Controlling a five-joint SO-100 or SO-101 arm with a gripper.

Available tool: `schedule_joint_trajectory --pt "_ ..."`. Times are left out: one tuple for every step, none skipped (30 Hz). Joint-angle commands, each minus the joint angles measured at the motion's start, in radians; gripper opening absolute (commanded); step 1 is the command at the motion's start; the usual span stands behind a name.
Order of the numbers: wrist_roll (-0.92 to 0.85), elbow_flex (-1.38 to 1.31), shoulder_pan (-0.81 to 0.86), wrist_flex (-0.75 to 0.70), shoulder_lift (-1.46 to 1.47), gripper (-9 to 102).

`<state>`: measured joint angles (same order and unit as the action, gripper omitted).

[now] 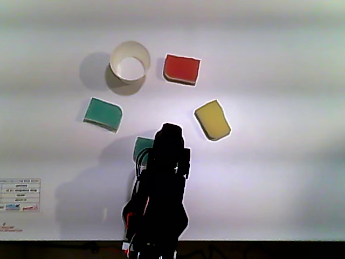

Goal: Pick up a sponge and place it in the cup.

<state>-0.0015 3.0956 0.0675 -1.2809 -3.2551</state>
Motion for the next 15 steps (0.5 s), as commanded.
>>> schedule_joint_trajectory --pt "0.011 -0.005 0.017 -0.072 -0.006 0" --pt "0.011 -0.005 0.017 -0.080 -0.006 0" --pt "0.011 -0.005 0.017 -0.092 -0.006 0" --pt "0.011 -0.005 0.017 -0.103 -0.006 0" --pt "0.014 -0.005 0.017 -0.112 -0.006 0" --pt "0.014 -0.005 0.018 -0.114 -0.006 0" --pt "0.014 -0.005 0.018 -0.114 -0.006 0" --pt "0.011 -0.005 0.018 -0.114 -0.006 0" --pt "0.011 -0.005 0.018 -0.114 -0.006 0" --pt "0.011 -0.005 0.018 -0.115 -0.006 0" --pt "0.011 -0.009 0.017 -0.115 -0.006 0" --pt "0.014 -0.020 0.015 -0.115 -0.003 0" --pt "0.015 -0.040 0.011 -0.115 0.009 0" --pt "0.014 -0.067 0.006 -0.115 0.037 0" --pt "0.011 -0.104 0.000 -0.115 0.066 0"
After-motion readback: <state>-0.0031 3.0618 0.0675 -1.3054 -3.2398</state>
